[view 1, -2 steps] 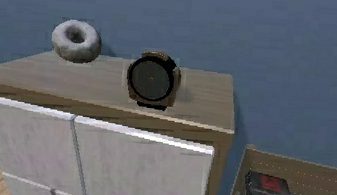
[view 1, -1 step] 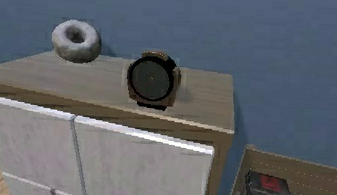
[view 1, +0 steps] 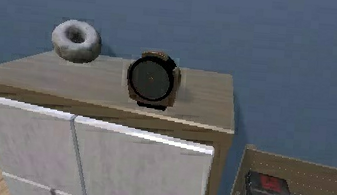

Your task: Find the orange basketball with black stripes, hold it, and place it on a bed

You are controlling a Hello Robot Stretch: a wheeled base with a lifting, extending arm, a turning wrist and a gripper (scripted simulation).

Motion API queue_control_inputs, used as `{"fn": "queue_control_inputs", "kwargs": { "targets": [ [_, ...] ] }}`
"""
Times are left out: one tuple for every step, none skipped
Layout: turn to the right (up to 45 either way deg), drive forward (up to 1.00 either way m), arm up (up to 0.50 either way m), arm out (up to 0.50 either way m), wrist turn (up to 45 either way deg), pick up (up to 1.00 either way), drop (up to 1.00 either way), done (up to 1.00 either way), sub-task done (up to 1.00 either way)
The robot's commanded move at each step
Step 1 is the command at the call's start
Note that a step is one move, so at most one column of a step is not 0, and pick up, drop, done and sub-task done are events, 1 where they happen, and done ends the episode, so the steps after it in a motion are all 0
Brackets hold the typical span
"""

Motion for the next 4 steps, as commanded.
{"fn": "queue_control_inputs", "kwargs": {
  "targets": [
    [0.0,0.00,0.00,0.00,0.0,0.00,1.00,0.00,0.00],
    [0.0,0.00,0.10,0.00,0.0,0.00,0.00,0.00,0.00],
    [0.0,0.00,0.00,-0.08,0.0,0.00,0.00,0.00,0.00],
    [0.0,0.00,0.00,0.00,0.0,0.00,0.00,1.00,0.00]
  ]
}}
